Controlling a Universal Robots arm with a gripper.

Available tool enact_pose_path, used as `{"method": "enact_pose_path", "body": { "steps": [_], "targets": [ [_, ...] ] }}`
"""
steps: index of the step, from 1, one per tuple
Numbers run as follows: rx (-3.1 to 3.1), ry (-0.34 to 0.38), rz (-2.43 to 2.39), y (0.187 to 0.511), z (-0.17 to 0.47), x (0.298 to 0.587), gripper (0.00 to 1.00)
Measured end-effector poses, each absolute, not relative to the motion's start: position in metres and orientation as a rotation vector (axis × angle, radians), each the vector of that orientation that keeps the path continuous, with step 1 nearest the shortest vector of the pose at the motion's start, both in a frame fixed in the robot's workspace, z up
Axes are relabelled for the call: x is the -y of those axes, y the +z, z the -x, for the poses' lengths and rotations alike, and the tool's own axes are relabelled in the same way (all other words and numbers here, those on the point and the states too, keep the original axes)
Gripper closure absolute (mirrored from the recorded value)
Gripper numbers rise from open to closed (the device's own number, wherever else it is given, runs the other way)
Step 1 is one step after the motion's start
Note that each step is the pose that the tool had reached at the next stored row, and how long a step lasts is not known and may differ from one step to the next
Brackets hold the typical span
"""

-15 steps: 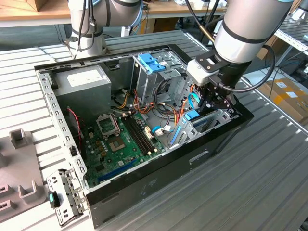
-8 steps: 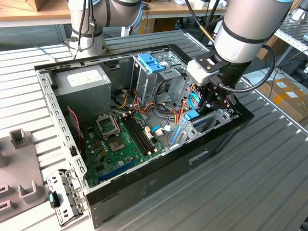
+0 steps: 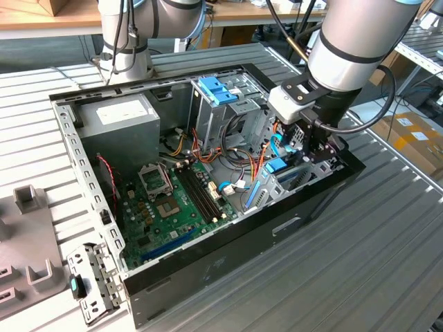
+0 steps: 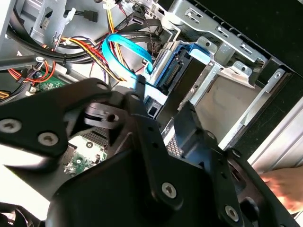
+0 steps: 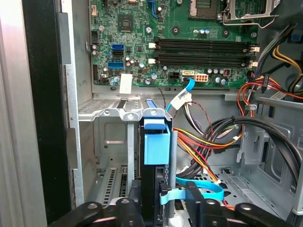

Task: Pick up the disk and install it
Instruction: 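Insert the first disk wire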

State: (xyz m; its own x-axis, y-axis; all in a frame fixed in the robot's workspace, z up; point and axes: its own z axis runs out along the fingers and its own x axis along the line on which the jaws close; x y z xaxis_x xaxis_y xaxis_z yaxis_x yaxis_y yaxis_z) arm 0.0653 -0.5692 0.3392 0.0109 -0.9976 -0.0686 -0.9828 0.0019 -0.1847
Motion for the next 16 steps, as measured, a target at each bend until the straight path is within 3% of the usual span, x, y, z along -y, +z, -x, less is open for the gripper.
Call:
{"method": "enact_pose_path", "body": {
  "steps": [1, 16],
  "targets": [
    [-2.087, -0.122, 2.097, 0.339, -0.065, 0.569, 0.47],
    [-2.087, -0.122, 2.097, 0.359, -0.065, 0.569, 0.47]
  ]
}}
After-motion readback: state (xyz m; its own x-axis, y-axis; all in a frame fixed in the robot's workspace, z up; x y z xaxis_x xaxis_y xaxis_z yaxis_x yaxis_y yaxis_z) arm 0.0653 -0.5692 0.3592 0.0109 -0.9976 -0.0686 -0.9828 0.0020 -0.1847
